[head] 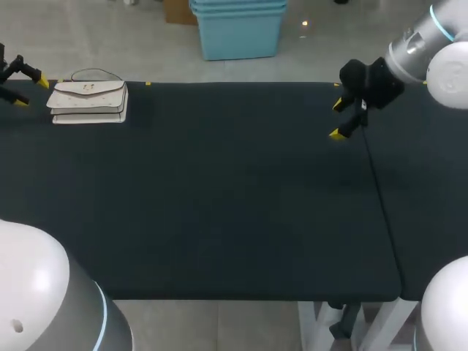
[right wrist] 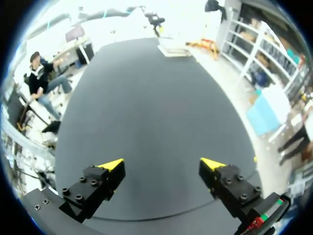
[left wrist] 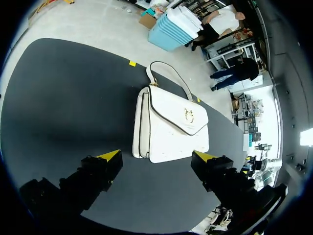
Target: Pick up the bag, open it, inspect its contents, close it, and place it on the opposite side
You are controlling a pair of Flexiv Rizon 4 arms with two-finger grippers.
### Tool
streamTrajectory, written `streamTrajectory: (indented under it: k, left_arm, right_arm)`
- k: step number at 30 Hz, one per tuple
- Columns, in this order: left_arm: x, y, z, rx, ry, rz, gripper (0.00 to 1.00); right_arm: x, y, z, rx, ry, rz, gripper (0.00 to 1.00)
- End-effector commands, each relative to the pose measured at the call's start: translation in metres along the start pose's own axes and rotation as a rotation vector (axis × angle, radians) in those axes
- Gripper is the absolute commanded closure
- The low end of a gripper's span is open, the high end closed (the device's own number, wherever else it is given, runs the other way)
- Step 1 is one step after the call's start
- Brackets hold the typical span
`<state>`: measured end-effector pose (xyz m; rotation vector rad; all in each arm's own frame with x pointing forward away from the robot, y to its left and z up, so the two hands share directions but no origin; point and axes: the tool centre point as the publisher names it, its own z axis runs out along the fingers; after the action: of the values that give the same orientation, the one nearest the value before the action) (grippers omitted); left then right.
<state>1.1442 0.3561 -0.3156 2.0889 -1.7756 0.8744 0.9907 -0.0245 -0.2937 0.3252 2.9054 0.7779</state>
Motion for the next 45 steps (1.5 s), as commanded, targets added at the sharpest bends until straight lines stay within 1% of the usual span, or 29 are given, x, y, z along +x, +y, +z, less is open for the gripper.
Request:
streamTrajectory:
  k: [1, 3, 4, 5, 6, 9, 11, 13, 14, 18, 20, 21, 22, 25, 32, 36, 40, 45]
  left_arm:
    - [-0.013, -0.026, 0.019, -0.255, 0.252, -0.009, 0.12]
    - [-0.014, -0.03, 0.024, -0.26, 0.267, -0.011, 0.25]
    - [-0.014, -0.032, 0.026, -0.262, 0.272, -0.012, 0.27]
    - [-0.016, -0.036, 0.03, -0.264, 0.274, -0.013, 0.35]
    - [-0.016, -0.038, 0.032, -0.268, 0.276, -0.014, 0.45]
    - [-0.016, -0.043, 0.04, -0.28, 0.284, -0.016, 0.48]
    - [-0.017, -0.045, 0.044, -0.284, 0.297, -0.019, 0.46]
    - [-0.018, -0.048, 0.048, -0.287, 0.301, -0.019, 0.47]
    - [-0.018, -0.049, 0.05, -0.288, 0.302, -0.018, 0.5]
    - [-0.016, -0.053, 0.057, -0.291, 0.317, -0.019, 0.53]
    - [-0.014, -0.053, 0.059, -0.289, 0.333, -0.017, 0.75]
    - [-0.013, -0.053, 0.06, -0.29, 0.334, -0.017, 0.75]
    - [-0.012, -0.053, 0.061, -0.293, 0.337, -0.013, 1.0]
    - [-0.007, -0.049, 0.064, -0.316, 0.345, -0.011, 1.0]
    - [0.004, -0.024, 0.065, -0.385, 0.359, -0.017, 1.0]
    - [0.015, -0.005, 0.062, -0.387, 0.372, -0.015, 1.0]
    - [0.024, 0.014, 0.064, -0.393, 0.4, -0.019, 1.0]
    - [0.031, 0.029, 0.069, -0.413, 0.398, -0.023, 1.0]
  right_arm:
    - [0.0, 0.0, 0.0, 0.001, 0.002, 0.0, 0.0]
    - [0.0, 0.0, 0.0, 0.001, 0.002, 0.0, 0.0]
    - [0.0, 0.0, 0.0, 0.001, 0.002, 0.0, 0.0]
    - [0.0, 0.0, 0.0, 0.001, 0.002, 0.0, 0.0]
    - [0.0, 0.0, 0.0, 0.001, 0.002, 0.0, 0.0]
    - [0.0, 0.0, 0.0, 0.001, 0.002, 0.0, 0.0]
    - [0.0, 0.0, 0.0, 0.001, 0.002, 0.0, 0.0]
    - [0.0, 0.0, 0.0, 0.001, 0.002, 0.0, 0.0]
    - [0.0, 0.0, 0.0, 0.001, 0.002, 0.0, 0.0]
    - [0.0, 0.0, 0.0, 0.001, 0.002, 0.0, 0.0]
    - [0.0, 0.0, 0.0, 0.001, 0.002, 0.0, 0.0]
    - [0.0, 0.0, 0.0, 0.001, 0.002, 0.0, 0.0]
    - [0.0, 0.0, 0.0, 0.001, 0.002, 0.0, 0.0]
    - [0.0, 0.0, 0.0, 0.001, 0.002, 0.0, 0.0]
    - [0.0, 0.0, 0.0, 0.001, 0.002, 0.0, 0.0]
    - [0.0, 0.0, 0.0, 0.001, 0.002, 0.0, 0.0]
    - [0.0, 0.0, 0.0, 0.001, 0.002, 0.0, 0.0]
    - [0.0, 0.0, 0.0, 0.001, 0.002, 0.0, 0.0]
